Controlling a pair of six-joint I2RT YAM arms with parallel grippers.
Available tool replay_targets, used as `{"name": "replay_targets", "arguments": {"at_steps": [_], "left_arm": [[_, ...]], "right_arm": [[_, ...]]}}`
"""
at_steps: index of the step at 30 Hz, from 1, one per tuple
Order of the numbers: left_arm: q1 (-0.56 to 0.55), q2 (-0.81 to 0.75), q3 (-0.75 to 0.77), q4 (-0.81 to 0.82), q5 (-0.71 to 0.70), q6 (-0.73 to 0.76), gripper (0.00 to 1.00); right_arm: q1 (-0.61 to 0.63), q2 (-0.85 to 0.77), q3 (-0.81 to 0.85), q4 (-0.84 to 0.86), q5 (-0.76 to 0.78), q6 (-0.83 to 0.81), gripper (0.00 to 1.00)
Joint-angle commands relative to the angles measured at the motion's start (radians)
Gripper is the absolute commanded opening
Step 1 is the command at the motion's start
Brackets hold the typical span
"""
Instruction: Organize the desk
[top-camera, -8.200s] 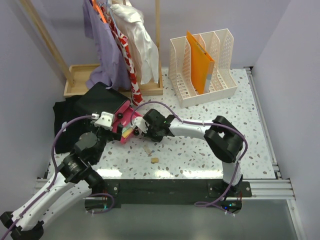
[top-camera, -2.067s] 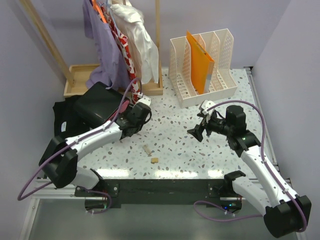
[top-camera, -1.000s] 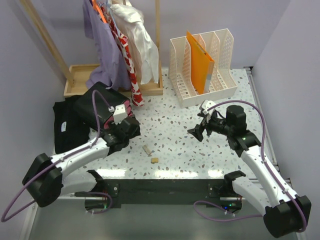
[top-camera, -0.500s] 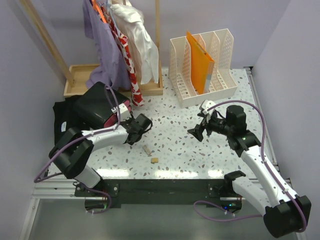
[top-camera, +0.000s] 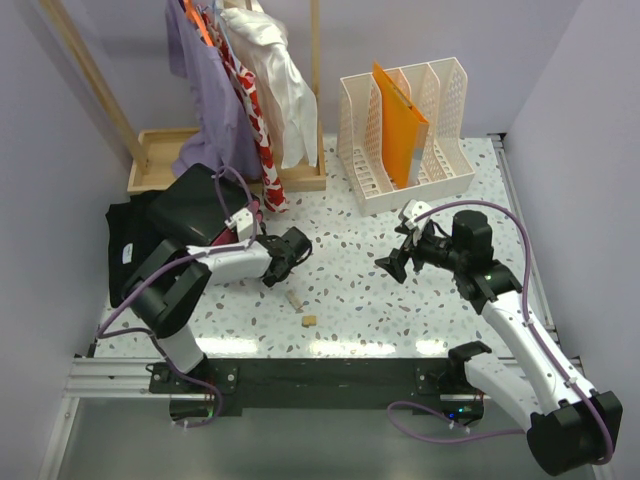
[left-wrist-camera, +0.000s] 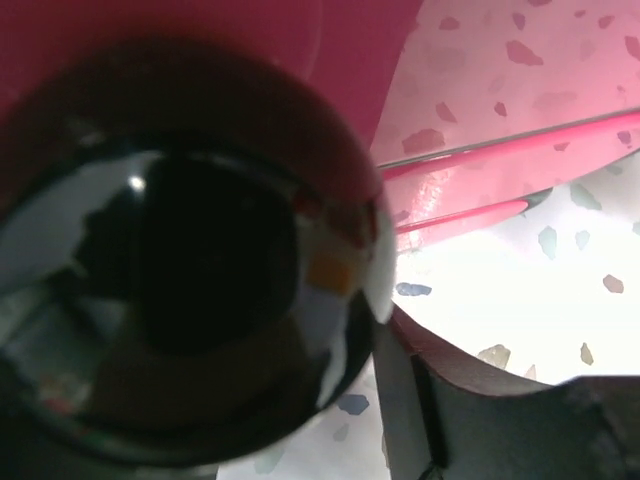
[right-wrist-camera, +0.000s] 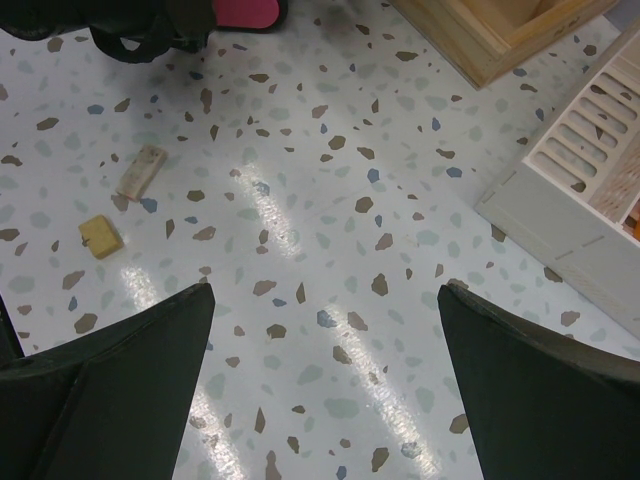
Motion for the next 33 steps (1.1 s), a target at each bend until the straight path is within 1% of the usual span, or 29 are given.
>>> {"name": "replay_targets", "arguments": {"at_steps": [1,2,3,5,6,9,13,14,20,23,26,27,29,30,31,32,33], "left_arm": [[0.004,0.034,0.046,-0.060,-0.097,-0.082,0.56],[0.004,0.039,0.057,-0.067,-0.102,-0.086,0.53],[0.004,0.042,0.063,-0.077,-0.107,-0.089,0.47],[0.004,0.042,0.066,-0.080,-0.110,-0.089,0.40],[0.004,0.042,0.065,-0.080,-0.108,-0.087,0.33],[-0.002,0.019,0.063,-0.097,-0.091,-0.095,0.21],[-0.065,-0.011,0.066,-0.125,-0.087,-0.098,0.19],[-0.097,-0.015,0.077,-0.134,-0.082,-0.107,0.19],[-0.238,0.016,0.123,-0.249,-0.038,-0.239,0.18],[-0.268,0.030,0.125,-0.280,-0.004,-0.286,0.22],[-0.276,0.016,0.120,-0.283,0.016,-0.290,0.38],[-0.276,-0.001,0.122,-0.278,0.027,-0.273,0.49],[-0.280,-0.022,0.120,-0.251,0.041,-0.219,0.59],[-0.282,-0.051,0.116,-0.211,0.065,-0.158,0.66],[-0.283,-0.070,0.109,-0.182,0.079,-0.118,0.68],[-0.285,-0.086,0.096,-0.156,0.112,-0.045,0.73],[-0.286,-0.123,0.085,-0.107,0.131,-0.008,0.74]], "right_arm": [[-0.004,-0.017,0.000,0.026,-0.022,-0.009,0.99],[-0.004,-0.017,-0.001,0.026,-0.022,-0.009,0.99],[-0.004,-0.017,0.000,0.024,-0.022,-0.009,0.99],[-0.004,-0.017,-0.001,0.026,-0.020,-0.009,0.99],[-0.004,-0.016,0.000,0.024,-0.019,-0.009,0.99],[-0.003,-0.016,-0.001,0.026,-0.019,-0.009,0.99],[-0.004,-0.014,0.000,0.026,-0.020,-0.009,0.99],[-0.004,-0.014,0.000,0.027,-0.020,-0.009,0.99],[-0.003,-0.017,-0.001,0.024,-0.016,-0.009,0.99],[-0.006,-0.021,0.000,0.024,-0.017,-0.009,0.99],[-0.006,-0.024,-0.001,0.026,-0.017,-0.009,0.99],[-0.006,-0.024,0.000,0.024,-0.017,-0.009,0.99],[-0.004,-0.024,0.000,0.024,-0.017,-0.009,0.99],[-0.006,-0.025,0.000,0.024,-0.016,-0.009,0.99],[-0.004,-0.025,0.000,0.023,-0.016,-0.010,0.99],[-0.006,-0.025,0.000,0.023,-0.014,-0.010,0.99],[-0.006,-0.027,0.000,0.024,-0.014,-0.010,0.99]]}}
